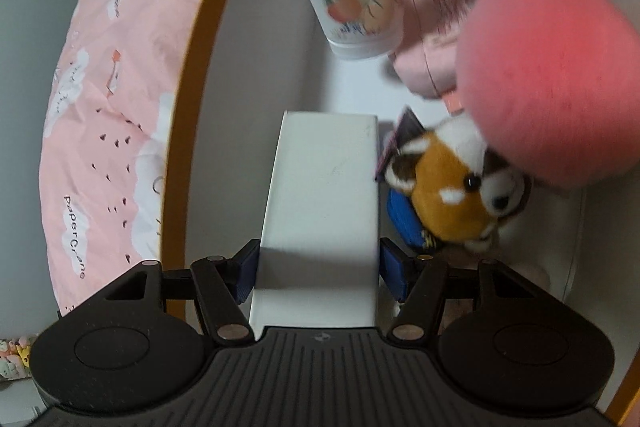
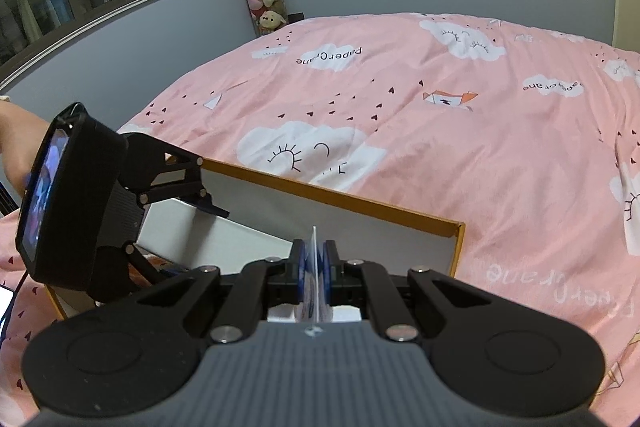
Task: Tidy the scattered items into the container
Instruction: 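Lower the white box into the orange box and open the left tool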
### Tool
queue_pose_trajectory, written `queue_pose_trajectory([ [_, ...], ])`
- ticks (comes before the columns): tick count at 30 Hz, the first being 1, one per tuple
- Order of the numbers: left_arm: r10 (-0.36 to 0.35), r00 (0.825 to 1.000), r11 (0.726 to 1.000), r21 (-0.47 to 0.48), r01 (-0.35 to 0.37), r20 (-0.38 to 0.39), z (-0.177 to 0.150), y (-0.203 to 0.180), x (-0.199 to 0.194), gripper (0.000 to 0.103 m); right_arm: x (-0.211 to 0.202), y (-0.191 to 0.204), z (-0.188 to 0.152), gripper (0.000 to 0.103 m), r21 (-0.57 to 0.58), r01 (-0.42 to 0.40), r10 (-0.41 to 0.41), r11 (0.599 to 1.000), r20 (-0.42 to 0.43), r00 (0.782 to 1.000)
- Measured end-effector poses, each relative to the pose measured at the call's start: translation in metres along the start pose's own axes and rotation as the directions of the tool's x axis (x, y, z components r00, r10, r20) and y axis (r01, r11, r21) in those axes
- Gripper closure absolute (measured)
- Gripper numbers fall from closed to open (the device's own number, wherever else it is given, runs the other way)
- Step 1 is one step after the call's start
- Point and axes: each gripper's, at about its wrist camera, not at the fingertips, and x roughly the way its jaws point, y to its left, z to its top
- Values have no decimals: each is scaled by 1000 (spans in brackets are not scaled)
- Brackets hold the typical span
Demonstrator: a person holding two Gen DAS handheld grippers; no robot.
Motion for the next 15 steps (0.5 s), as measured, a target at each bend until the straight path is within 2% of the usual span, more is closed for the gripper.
queue_pose_trajectory([
  [7,7,1000,1000,-31,-7,4,-5,6,0,30,6,1,2,93,-3,3,-3,1000,-1,1000],
  [15,30,999,998,-59,-27,44,-8,2,-15,28,7,0,3,93,-7,26,-26,1000,8,1000],
])
